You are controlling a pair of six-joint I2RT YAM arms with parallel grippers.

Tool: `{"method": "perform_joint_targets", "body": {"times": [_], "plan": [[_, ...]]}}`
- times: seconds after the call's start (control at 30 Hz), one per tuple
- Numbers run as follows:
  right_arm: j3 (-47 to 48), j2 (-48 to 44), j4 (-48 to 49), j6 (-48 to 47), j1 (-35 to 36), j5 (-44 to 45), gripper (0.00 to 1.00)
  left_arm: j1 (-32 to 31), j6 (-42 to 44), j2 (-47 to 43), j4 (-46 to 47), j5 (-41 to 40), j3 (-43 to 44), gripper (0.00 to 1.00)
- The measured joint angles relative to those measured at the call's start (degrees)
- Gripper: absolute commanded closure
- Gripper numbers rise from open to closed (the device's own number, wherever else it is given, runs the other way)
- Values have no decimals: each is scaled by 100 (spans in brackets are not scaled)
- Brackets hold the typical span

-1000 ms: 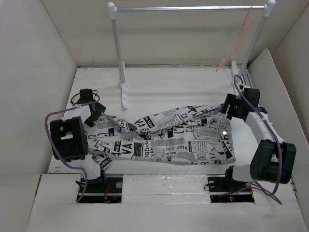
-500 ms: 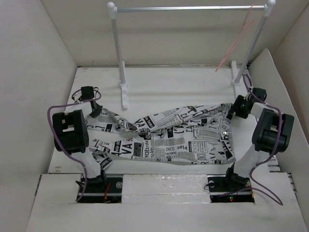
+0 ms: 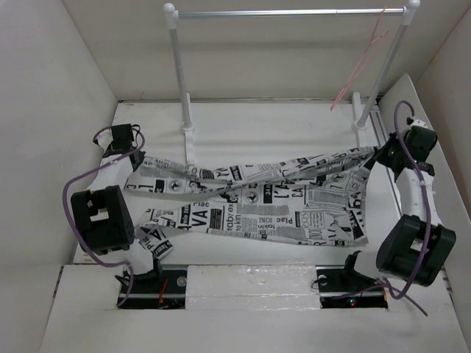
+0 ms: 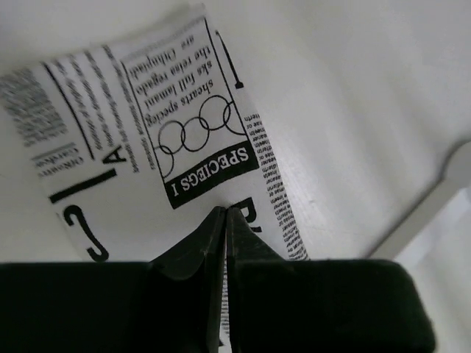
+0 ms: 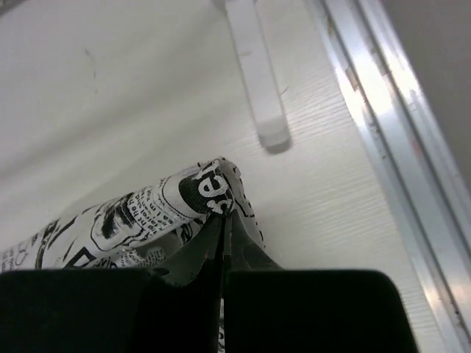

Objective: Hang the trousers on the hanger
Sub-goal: Flatten out the trousers at the center of the board.

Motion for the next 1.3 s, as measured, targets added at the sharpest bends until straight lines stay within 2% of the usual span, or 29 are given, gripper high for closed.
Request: {"method": "perform_joint_targets", "body": {"times": [0.1, 0.23, 0.37, 0.53, 0.67, 0.73, 0.77, 0.83, 0.87, 1.0, 1.07, 1.2, 1.3], "plan": [[461, -96, -232, -13, -138, 192, 100, 37, -28, -527, -13, -153, 46, 100], [1541, 1102, -415, -96, -131, 393, 100, 31, -129, -678, 96, -177, 184, 100], [2074, 2258, -603, -122, -61, 590, 100, 24, -254, -619, 201, -212, 188, 100], [2863, 3171, -988, -212, 20, 857, 100, 63, -321, 363, 219, -238, 962, 100], [3010, 3152, -1064, -302, 94, 946, 100, 61, -203, 1287, -42, -105, 2000, 100], [2815, 2898, -970, -326, 120, 949, 100, 59, -76, 1346, -190, -20, 2138, 92], [2706, 2739, -957, -332, 129, 940, 100, 57, -31, 1279, -280, 2, 2122, 76], [2601, 2500, -960, -354, 129, 911, 100, 46, 28, 957, -210, 52, 1766, 61], [2599, 2444, -953, -365, 127, 905, 100, 57, 4, 651, -109, 105, 1351, 49], [2505, 2400, -841, -391, 142, 903, 100, 328, -262, -789, -39, 400, -470, 45], [2369, 2400, -809, -409, 146, 901, 100, 669, -411, -1143, -9, 566, -1047, 45], [2142, 2345, -798, -415, 144, 890, 100, 1217, -608, -809, 24, 903, -1307, 46], [1989, 2194, -776, -413, 144, 866, 100, 1252, -686, -415, 192, 1071, -1305, 50]]}}
